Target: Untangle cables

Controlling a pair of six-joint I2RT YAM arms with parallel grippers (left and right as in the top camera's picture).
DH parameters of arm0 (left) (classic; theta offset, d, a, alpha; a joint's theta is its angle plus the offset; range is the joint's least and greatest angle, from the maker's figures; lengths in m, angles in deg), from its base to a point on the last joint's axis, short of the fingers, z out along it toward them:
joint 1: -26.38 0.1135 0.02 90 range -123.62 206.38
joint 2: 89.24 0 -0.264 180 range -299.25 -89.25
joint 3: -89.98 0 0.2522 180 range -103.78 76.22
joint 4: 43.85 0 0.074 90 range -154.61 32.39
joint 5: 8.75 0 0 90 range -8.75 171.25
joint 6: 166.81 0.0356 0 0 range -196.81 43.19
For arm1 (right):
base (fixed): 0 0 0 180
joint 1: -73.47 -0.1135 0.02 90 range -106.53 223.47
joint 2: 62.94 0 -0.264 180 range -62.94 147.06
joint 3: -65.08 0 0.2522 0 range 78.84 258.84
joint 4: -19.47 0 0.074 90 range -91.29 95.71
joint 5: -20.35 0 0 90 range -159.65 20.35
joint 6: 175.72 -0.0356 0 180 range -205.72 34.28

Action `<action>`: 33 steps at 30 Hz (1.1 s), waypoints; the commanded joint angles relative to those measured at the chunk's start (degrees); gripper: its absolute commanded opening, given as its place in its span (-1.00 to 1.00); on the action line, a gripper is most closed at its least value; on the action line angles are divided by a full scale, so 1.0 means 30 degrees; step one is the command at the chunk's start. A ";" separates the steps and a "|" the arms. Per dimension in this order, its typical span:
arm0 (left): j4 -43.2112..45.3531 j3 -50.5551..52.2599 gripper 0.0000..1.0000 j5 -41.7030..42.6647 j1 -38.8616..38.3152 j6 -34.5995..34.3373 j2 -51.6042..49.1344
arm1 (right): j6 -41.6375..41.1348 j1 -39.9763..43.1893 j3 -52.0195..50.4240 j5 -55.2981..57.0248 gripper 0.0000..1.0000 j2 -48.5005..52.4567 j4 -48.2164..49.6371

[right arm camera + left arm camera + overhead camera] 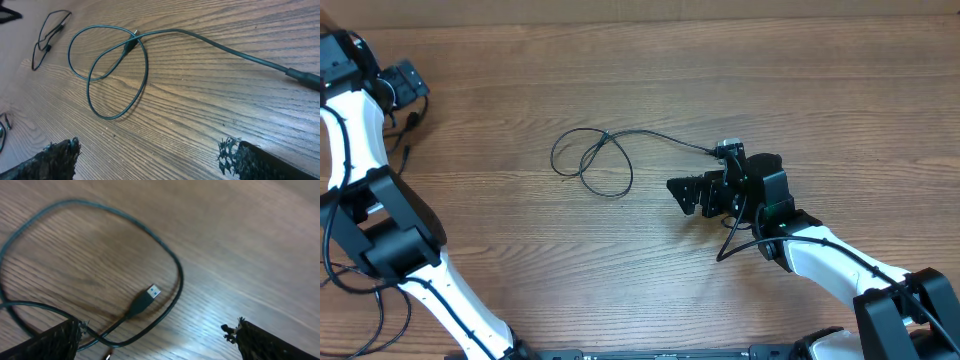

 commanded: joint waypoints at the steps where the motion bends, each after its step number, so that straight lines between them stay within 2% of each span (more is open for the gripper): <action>1: 0.0189 0.0160 0.99 -0.0328 0.0109 0.0270 -0.1107 | -0.0015 0.0022 0.0182 0.0029 1.00 0.0058 0.0168; 22: 0.0146 0.0160 0.99 -0.0401 0.0401 0.0146 -0.3293 | -0.0015 0.0022 0.0189 0.0029 1.00 0.0051 0.0189; 33: -0.4692 0.0160 0.99 -0.1778 0.1880 -0.0131 -0.3293 | -0.0015 0.0022 0.0182 0.0036 1.00 0.0058 0.0233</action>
